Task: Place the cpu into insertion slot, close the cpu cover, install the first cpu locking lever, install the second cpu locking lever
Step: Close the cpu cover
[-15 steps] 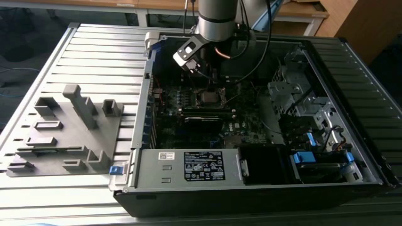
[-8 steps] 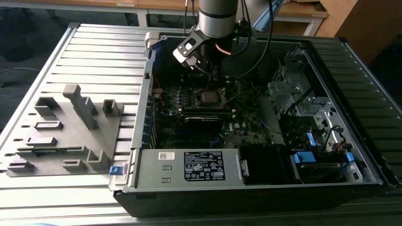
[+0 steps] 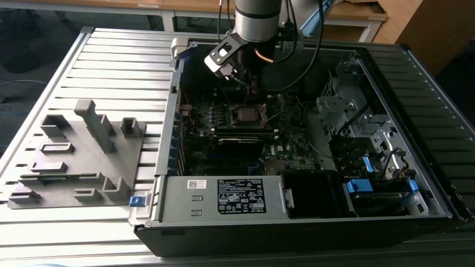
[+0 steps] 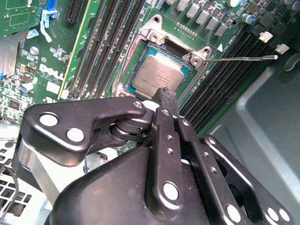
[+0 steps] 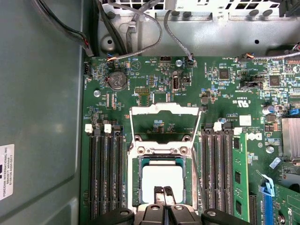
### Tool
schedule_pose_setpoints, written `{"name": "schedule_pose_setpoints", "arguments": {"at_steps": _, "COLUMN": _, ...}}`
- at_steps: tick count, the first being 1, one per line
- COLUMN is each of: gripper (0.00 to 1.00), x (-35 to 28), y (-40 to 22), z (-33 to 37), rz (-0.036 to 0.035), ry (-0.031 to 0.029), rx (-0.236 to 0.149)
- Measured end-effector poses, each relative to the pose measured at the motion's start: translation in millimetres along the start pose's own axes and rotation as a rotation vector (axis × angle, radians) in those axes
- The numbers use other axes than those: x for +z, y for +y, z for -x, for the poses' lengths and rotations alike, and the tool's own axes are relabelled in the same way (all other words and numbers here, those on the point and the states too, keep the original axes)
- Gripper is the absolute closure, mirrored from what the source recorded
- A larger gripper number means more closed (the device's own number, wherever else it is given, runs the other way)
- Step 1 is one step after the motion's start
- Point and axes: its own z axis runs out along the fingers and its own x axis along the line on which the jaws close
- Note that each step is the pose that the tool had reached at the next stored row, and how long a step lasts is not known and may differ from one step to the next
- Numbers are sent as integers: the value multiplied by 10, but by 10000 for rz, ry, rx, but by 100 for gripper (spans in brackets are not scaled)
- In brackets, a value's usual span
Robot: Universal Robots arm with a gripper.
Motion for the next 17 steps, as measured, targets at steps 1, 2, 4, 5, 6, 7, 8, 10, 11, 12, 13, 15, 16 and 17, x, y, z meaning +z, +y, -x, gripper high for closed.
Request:
{"name": "schedule_pose_setpoints", "arguments": {"at_steps": 1, "gripper": 89, "x": 0, "y": 0, "z": 0, "rz": 0, "ry": 0, "rx": 0}}
{"name": "schedule_pose_setpoints", "arguments": {"at_steps": 2, "gripper": 89, "x": -1, "y": 0, "z": 0, "rz": 0, "ry": 0, "rx": 0}}
{"name": "schedule_pose_setpoints", "arguments": {"at_steps": 4, "gripper": 89, "x": -8, "y": 0, "z": 0, "rz": -3, "ry": -5, "rx": -1}}
{"name": "schedule_pose_setpoints", "arguments": {"at_steps": 5, "gripper": 89, "x": -12, "y": 1, "z": 0, "rz": -2, "ry": -4, "rx": 0}}
{"name": "schedule_pose_setpoints", "arguments": {"at_steps": 6, "gripper": 89, "x": -17, "y": 1, "z": 0, "rz": 0, "ry": 0, "rx": 0}}
{"name": "schedule_pose_setpoints", "arguments": {"at_steps": 7, "gripper": 89, "x": -25, "y": 2, "z": 0, "rz": -1, "ry": -1, "rx": 0}}
{"name": "schedule_pose_setpoints", "arguments": {"at_steps": 8, "gripper": 89, "x": -33, "y": 2, "z": 0, "rz": 0, "ry": -1, "rx": 0}}
{"name": "schedule_pose_setpoints", "arguments": {"at_steps": 10, "gripper": 89, "x": -53, "y": 4, "z": 0, "rz": 0, "ry": 0, "rx": 0}}
{"name": "schedule_pose_setpoints", "arguments": {"at_steps": 11, "gripper": 89, "x": -65, "y": 5, "z": 0, "rz": 0, "ry": 0, "rx": 0}}
{"name": "schedule_pose_setpoints", "arguments": {"at_steps": 12, "gripper": 89, "x": -78, "y": 5, "z": 0, "rz": 0, "ry": -1, "rx": 0}}
{"name": "schedule_pose_setpoints", "arguments": {"at_steps": 13, "gripper": 89, "x": -91, "y": 6, "z": 0, "rz": 0, "ry": 0, "rx": 0}}
{"name": "schedule_pose_setpoints", "arguments": {"at_steps": 15, "gripper": 89, "x": -116, "y": 8, "z": 0, "rz": 0, "ry": 0, "rx": 0}}
{"name": "schedule_pose_setpoints", "arguments": {"at_steps": 16, "gripper": 89, "x": -125, "y": 9, "z": 0, "rz": 0, "ry": 0, "rx": 0}}
{"name": "schedule_pose_setpoints", "arguments": {"at_steps": 17, "gripper": 89, "x": -132, "y": 9, "z": 0, "rz": -1, "ry": -1, "rx": 0}}
